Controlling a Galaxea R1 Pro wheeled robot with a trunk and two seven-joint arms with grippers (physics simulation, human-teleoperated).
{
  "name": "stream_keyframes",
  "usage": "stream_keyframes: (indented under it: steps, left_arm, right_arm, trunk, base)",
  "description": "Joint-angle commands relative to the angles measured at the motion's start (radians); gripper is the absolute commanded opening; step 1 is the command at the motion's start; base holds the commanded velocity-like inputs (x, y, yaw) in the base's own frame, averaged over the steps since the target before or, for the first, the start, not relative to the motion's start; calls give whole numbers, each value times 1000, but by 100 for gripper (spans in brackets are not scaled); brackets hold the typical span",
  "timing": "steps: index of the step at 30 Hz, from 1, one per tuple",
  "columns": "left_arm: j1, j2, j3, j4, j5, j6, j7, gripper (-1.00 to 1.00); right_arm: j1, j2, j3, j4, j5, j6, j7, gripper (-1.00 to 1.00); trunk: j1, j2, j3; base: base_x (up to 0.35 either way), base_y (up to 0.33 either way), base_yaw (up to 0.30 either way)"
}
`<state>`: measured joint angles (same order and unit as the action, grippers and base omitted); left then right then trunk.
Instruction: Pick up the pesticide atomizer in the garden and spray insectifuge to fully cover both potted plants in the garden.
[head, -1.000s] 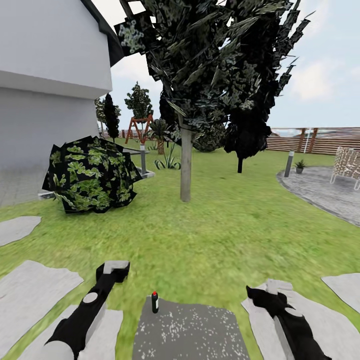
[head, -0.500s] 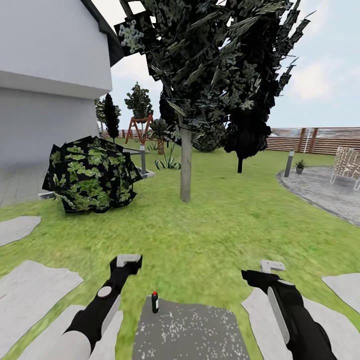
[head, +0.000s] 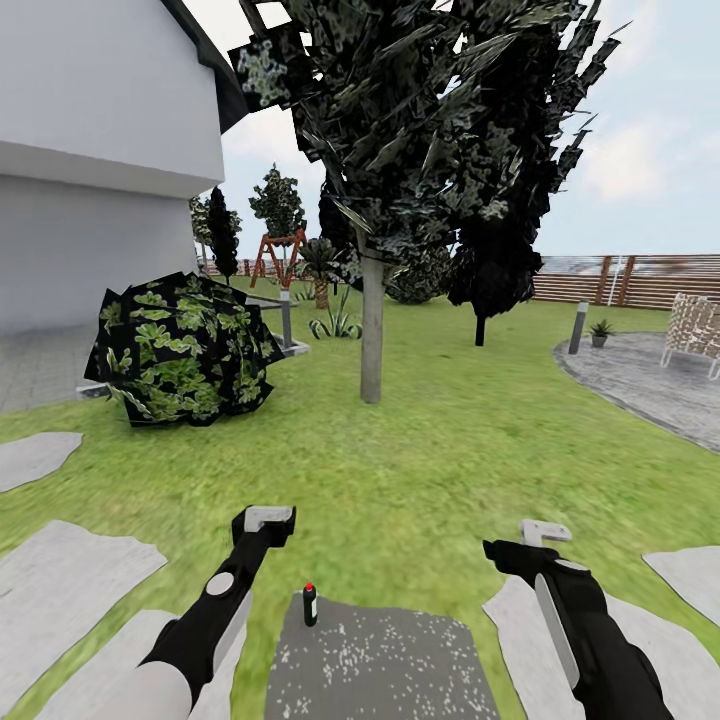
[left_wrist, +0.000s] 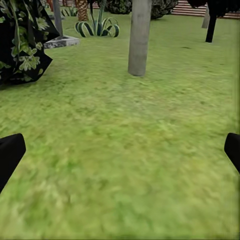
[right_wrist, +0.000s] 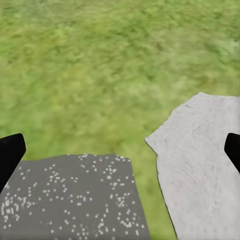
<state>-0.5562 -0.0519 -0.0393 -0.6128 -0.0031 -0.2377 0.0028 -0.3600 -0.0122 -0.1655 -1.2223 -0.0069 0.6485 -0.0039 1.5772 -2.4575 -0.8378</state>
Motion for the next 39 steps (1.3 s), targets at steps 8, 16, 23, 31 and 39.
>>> stream_keyframes:
  steps: [8, 16, 23, 31, 39]
  left_arm:
    - [-1, -9, -6, 2, 0, -3, 0, 100]
    - [-1, -15, -8, 2, 0, -3, -1, 100]
    - [-1, -16, -7, 2, 0, -5, -1, 100]
    - [-1, -16, -7, 2, 0, -6, -1, 100]
    - [-1, -16, -7, 2, 0, -7, -1, 100]
  right_arm:
    - [0, 0, -1, -2, -1, 5, 0, 100]
    - [0, 0, -1, -2, -1, 5, 0, 100]
    - [0, 0, -1, -1, -1, 5, -1, 100]
    - [0, 0, 0, 0, -1, 5, -1, 100]
    - [0, 0, -1, 0, -1, 5, -1, 100]
  trunk:
    - [0, 0, -3]
    - [24, -43, -42]
    - [27, -45, -80]
    - [30, -46, -124]
    - [34, -48, -167]
  base:
    - [0, 0, 0]
    - [0, 0, 0]
    - [0, 0, 0]
    - [0, 0, 0]
    - [0, 0, 0]
